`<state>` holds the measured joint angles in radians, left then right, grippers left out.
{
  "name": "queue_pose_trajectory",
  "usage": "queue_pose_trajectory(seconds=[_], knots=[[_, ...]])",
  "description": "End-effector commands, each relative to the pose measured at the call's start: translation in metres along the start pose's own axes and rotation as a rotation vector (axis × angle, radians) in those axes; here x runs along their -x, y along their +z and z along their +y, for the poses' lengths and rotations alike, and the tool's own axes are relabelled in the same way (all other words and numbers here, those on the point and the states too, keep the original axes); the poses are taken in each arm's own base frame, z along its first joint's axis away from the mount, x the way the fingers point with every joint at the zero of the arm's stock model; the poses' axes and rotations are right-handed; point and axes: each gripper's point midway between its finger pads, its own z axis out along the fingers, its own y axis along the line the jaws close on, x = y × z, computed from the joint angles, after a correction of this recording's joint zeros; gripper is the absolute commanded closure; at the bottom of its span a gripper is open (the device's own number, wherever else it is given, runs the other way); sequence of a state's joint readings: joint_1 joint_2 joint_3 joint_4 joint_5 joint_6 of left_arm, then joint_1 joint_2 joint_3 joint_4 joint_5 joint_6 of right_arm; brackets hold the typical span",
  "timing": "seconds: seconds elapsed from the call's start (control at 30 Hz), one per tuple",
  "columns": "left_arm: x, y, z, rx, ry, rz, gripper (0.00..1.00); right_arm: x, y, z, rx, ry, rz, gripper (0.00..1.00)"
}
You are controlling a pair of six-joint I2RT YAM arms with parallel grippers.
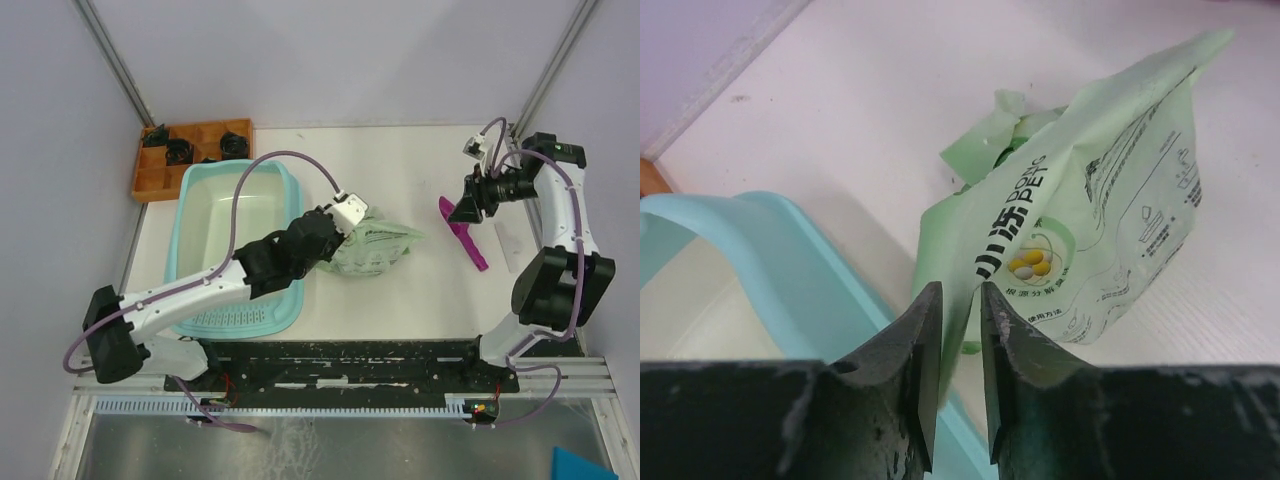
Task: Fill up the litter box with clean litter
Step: Open the cat litter bag at the center of the board.
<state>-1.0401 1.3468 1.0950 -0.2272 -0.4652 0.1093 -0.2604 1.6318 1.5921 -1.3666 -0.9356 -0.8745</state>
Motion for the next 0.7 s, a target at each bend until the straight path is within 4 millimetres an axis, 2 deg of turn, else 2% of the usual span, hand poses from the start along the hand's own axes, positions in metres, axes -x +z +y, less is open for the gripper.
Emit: queue_pose_trajectory(seconds=[0.0, 0.1, 0.23, 0.4, 0.67], knots=[[0.062, -0.038, 0.014, -0.029, -0.157, -0.211, 0.69, -0.001, 0.014, 0.012, 0.167, 0.024, 0.008, 0.43], [0.052, -0.042, 0.012, -0.044, -0.158, -0.2, 0.65, -0.008, 0.022, 0.017, 0.303, 0.072, 0.036, 0.42], [0.036, -0.042, 0.002, -0.095, -0.155, -0.162, 0.65, -0.019, 0.037, 0.003, 0.349, 0.145, 0.08, 0.42], [0.017, -0.049, 0.005, -0.08, -0.186, -0.138, 0.65, -0.025, 0.054, -0.007, 0.386, 0.195, 0.108, 0.43], [-0.006, -0.062, 0.012, -0.059, -0.218, -0.126, 0.65, -0.034, 0.083, 0.016, 0.485, 0.152, 0.181, 0.43]])
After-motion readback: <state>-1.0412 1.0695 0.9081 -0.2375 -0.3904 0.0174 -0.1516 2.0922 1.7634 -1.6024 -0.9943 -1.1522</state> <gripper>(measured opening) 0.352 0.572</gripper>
